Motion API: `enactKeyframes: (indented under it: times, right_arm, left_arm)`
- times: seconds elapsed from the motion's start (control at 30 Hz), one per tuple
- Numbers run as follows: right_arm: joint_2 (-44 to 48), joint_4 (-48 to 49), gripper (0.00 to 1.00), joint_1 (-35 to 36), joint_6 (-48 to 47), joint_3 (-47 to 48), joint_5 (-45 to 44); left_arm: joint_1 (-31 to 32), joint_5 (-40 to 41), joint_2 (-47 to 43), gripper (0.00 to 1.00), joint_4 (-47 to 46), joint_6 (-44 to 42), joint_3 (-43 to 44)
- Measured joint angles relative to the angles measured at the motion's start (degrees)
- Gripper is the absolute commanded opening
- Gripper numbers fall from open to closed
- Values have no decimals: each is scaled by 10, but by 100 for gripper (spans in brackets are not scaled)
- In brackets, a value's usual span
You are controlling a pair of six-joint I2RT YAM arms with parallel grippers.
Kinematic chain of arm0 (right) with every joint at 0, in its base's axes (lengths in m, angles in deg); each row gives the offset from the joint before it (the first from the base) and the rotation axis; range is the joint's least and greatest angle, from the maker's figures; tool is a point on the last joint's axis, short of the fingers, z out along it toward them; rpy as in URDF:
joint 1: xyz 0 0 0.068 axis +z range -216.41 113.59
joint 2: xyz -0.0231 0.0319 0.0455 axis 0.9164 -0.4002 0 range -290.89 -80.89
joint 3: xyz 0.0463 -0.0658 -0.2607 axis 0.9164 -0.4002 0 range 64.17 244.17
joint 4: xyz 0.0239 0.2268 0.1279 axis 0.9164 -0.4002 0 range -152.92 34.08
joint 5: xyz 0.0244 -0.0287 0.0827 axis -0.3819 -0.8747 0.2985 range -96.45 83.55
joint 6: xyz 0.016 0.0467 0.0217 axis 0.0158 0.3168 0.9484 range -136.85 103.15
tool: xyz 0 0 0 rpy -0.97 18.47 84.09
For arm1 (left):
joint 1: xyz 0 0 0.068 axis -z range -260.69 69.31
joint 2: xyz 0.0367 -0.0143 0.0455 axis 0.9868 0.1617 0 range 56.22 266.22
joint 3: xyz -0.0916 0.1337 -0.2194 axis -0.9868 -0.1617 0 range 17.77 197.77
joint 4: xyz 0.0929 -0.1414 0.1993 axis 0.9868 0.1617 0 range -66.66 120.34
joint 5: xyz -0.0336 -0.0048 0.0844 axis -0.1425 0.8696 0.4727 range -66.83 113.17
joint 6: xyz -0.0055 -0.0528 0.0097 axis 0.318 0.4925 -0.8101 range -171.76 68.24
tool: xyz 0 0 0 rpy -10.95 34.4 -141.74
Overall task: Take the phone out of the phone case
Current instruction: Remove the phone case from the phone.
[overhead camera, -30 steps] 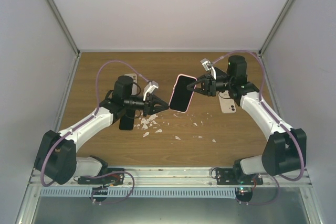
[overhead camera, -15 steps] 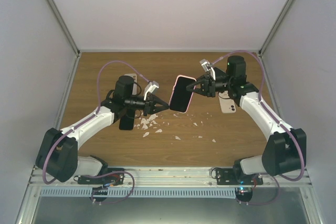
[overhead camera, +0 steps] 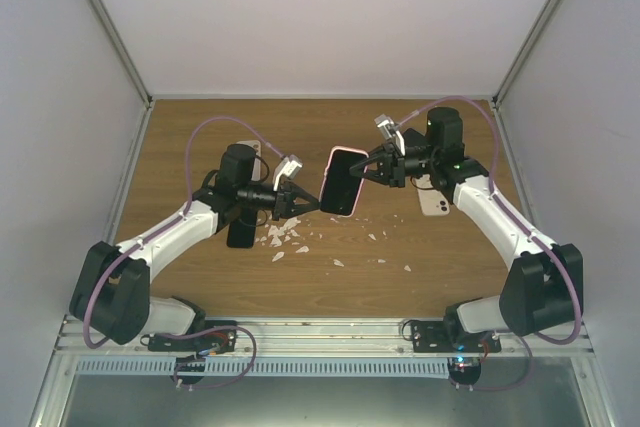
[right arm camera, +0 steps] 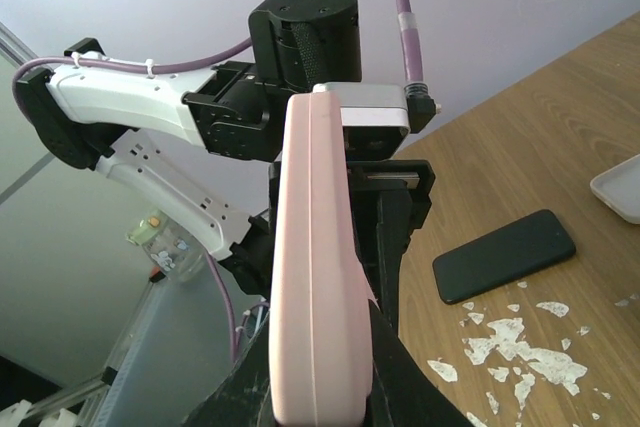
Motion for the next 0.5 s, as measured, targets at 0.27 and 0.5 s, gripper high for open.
enactKeyframes:
  times: [0.27,0.5]
  right_arm:
    - [-1,15,1,4,3,-1,-6]
    - [-1,39,0,9,16,-11,-5]
  left_arm:
    - [-2,-7,8,11,9,19,10]
    - [-4,-19,11,14,10,40,11]
